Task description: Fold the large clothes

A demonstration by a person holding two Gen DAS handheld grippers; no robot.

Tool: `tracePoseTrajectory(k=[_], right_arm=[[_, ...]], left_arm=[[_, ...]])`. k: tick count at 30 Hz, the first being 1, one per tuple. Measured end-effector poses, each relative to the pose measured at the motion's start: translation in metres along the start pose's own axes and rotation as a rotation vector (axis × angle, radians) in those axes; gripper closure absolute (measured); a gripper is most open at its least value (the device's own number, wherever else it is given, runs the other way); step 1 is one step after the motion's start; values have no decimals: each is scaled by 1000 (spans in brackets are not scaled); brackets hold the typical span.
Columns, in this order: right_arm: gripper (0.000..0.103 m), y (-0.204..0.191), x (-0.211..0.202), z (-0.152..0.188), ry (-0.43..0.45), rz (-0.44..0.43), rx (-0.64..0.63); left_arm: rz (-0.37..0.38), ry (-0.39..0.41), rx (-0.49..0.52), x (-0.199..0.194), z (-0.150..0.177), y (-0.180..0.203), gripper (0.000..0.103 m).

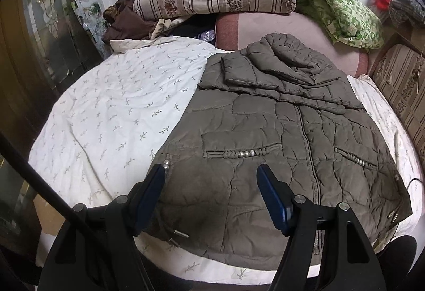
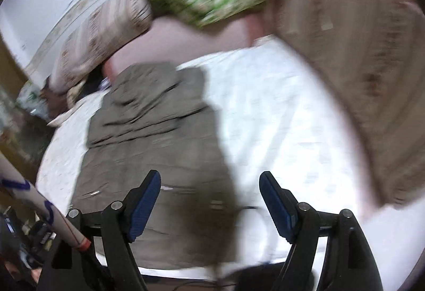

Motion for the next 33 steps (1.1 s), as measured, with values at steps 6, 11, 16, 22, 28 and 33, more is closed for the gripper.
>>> tracePoseTrajectory(k=[6,11,16,22,28,33], right_arm=[[18,38,-10,21,14,43,70],[18,32,7,36,-16,62,42],[18,44,-46,27,100,217,-47],[17,83,-134,3,242,421,-14],[11,109,-151,-7,291,382,82],[12,89,-14,29,56,45,116]], left_arm=[[-29,-7,2,-1,5,-3,33],[-55,-8,10,-3,8,-5,32],[-96,47,6,-18,1,-20,32],[-198,136,-108,-50,-32,-95,32],[-373,217,-145,-65,-57,-158,30],[-229,99,-92,-6,-44,-152,25]])
Point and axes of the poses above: each gripper's, at about its wrist camera, not at the fingertips, and x roughly the way its jaws point, y to its right, z to its underside, the point moved 1 cm from there along x, roughly the way its jaws point, and after that the axes turned 5 degrees about -x, right-handed, at the moved point
